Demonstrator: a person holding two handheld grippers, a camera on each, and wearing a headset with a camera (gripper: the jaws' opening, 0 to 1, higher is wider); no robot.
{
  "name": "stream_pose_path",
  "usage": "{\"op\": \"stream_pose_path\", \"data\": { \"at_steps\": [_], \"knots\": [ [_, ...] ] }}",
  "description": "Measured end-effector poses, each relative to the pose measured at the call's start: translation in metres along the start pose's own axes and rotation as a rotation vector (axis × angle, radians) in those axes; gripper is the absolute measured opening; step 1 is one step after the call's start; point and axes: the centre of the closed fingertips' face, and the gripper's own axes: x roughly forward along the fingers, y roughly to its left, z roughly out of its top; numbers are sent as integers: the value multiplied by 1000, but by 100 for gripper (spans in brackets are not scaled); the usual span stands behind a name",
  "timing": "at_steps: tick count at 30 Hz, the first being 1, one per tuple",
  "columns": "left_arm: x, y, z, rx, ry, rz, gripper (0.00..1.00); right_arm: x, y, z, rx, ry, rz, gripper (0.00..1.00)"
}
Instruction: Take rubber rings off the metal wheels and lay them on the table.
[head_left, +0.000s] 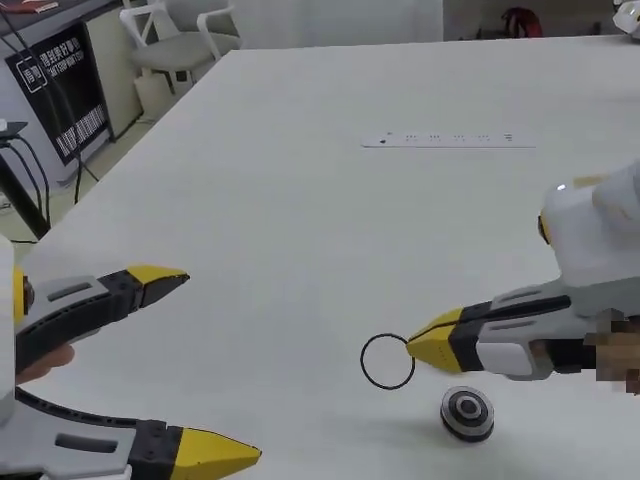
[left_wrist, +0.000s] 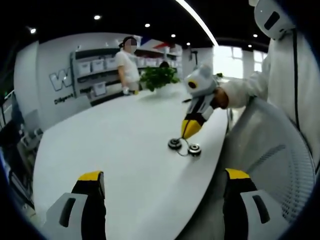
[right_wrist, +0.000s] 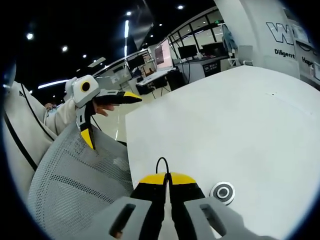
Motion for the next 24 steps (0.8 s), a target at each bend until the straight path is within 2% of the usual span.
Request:
{"op": "stream_pose_path", "data": {
  "at_steps": [7, 11, 13, 19, 24],
  "knots": [
    [4, -2, -2, -1, 11, -15, 100, 12, -3, -16, 11, 55, 9, 0],
    [5, -1, -2, -3, 14, -16, 100, 16, -4, -19, 12, 61, 18, 0],
    [6, -2, -2, -3, 16, -20, 100, 18, -5, -20, 36, 57, 26, 0],
    [7, -2, -4, 4, 29, -27, 100, 23, -17, -28, 106, 71, 3, 0],
    [6, -1, -4, 2, 26, -22, 100, 28, -21, -33, 96, 86, -13, 0]
  ]
}}
